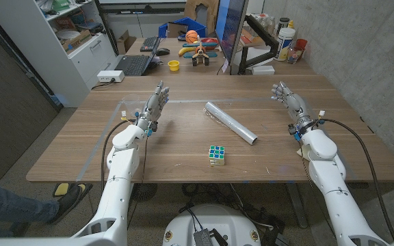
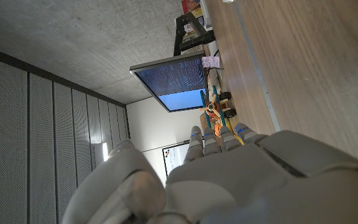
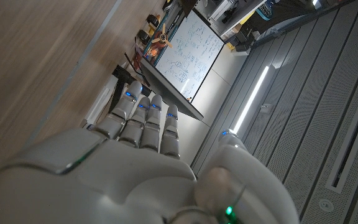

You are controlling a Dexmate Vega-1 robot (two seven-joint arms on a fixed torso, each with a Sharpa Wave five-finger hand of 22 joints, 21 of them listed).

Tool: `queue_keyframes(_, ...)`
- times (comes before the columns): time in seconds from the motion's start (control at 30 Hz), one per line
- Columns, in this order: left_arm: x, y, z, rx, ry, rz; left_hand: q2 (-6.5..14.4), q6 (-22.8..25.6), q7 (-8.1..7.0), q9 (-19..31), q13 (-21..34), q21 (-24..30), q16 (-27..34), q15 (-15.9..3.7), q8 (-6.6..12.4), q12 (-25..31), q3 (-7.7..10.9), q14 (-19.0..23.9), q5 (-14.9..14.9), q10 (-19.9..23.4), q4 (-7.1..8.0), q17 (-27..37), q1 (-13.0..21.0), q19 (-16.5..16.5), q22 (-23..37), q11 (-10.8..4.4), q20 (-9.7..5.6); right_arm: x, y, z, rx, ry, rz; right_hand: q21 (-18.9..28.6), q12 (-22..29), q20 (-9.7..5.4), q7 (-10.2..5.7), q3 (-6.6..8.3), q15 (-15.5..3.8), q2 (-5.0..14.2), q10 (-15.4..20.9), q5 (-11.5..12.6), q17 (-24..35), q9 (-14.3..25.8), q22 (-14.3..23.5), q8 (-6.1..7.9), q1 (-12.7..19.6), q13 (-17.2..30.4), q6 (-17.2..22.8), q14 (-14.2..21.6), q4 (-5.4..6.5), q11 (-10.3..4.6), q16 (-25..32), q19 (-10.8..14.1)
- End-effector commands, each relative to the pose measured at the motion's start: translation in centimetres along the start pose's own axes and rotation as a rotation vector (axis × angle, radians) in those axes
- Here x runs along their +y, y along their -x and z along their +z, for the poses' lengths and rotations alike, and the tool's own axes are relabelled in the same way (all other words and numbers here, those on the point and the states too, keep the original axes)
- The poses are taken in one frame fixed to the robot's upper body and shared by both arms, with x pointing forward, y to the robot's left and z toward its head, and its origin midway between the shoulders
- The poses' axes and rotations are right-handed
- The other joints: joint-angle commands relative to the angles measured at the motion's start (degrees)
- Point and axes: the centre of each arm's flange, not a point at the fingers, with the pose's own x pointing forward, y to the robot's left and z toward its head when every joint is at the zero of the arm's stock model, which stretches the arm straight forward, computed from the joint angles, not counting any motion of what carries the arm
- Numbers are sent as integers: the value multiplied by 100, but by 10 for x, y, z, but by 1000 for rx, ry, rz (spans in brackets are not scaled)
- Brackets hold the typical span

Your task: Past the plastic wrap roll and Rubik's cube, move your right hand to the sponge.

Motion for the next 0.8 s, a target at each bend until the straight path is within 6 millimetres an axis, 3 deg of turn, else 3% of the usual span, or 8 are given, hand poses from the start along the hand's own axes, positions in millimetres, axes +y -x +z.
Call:
queue_keyframes(0.03,-4,0,0,9,-6,-3,64,31,7,26,18,-16,30,11,23,35,-48,-29,36,-26,11,17,15,-30,9,-37,26,-6,10,-4,-12,34,-14,-23,42,-94,-5,-42,-51,-5,107,40,8,8,10,36,-81,23,91,94,23,-43,21,97)
queue_keyframes(0.8,-4,-2,4,28,-28,-9,81,37,13,26,13,-56,22,20,17,39,-75,-52,33,-20,9,17,18,-33,12,-22,42,-12,15,-1,-54,99,-16,-108,57,-131,-104,-79,-99,-9,225,88,1,12,6,40,-147,25,190,241,35,-111,30,218)
